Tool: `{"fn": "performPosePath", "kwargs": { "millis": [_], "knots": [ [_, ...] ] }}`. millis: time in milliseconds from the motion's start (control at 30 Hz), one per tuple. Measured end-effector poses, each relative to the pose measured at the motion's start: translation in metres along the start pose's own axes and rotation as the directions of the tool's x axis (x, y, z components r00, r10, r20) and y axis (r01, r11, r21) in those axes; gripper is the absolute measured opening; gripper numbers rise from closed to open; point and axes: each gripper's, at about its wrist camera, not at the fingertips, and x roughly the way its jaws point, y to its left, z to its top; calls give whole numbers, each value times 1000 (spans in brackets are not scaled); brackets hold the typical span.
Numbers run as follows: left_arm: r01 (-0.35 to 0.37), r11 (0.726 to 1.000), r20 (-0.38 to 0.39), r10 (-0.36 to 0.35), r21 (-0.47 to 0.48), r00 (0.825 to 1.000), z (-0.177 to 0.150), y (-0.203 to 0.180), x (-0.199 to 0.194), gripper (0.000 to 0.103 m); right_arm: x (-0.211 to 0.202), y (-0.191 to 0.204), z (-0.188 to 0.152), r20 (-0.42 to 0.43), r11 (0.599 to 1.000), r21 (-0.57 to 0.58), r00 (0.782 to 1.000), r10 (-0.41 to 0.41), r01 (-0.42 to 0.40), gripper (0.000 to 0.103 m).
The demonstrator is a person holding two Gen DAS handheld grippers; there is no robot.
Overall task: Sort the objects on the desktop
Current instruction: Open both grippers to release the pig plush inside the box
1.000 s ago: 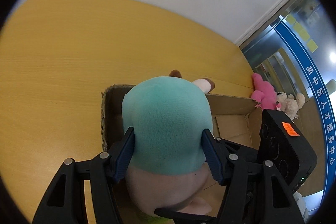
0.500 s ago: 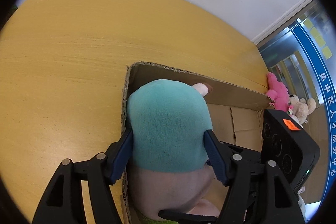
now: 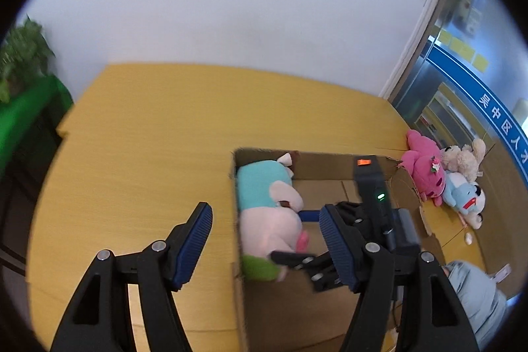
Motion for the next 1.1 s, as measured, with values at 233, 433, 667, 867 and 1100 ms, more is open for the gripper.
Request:
{"fn": "performPosePath", "kwargs": {
  "millis": [233, 433, 667, 867, 1100],
  "knots": [
    [-74, 986, -34, 80, 149, 996, -40, -30, -8, 81, -104, 65, -26, 225, 998, -67, 974, -2, 17, 103],
    [94, 988, -199, -68, 126, 978, -106, -40, 55, 79, -175, 83, -102, 291, 992, -25, 950, -114, 127, 103],
    [111, 992, -247, -94, 54, 964, -144, -42, 77, 79, -200, 40, -191, 214, 969, 116, 948, -237, 216, 103],
    [143, 989, -239, -133, 26, 962, -159, -43, 72, 79, -187, 26, -137, 214, 980, 57, 956, -199, 191, 102],
    [117, 993, -248, -110, 13, 962, -162, -48, 72, 79, -40, 13, -28, -13, 934, -275, 970, -243, 230, 97]
  ]
}}
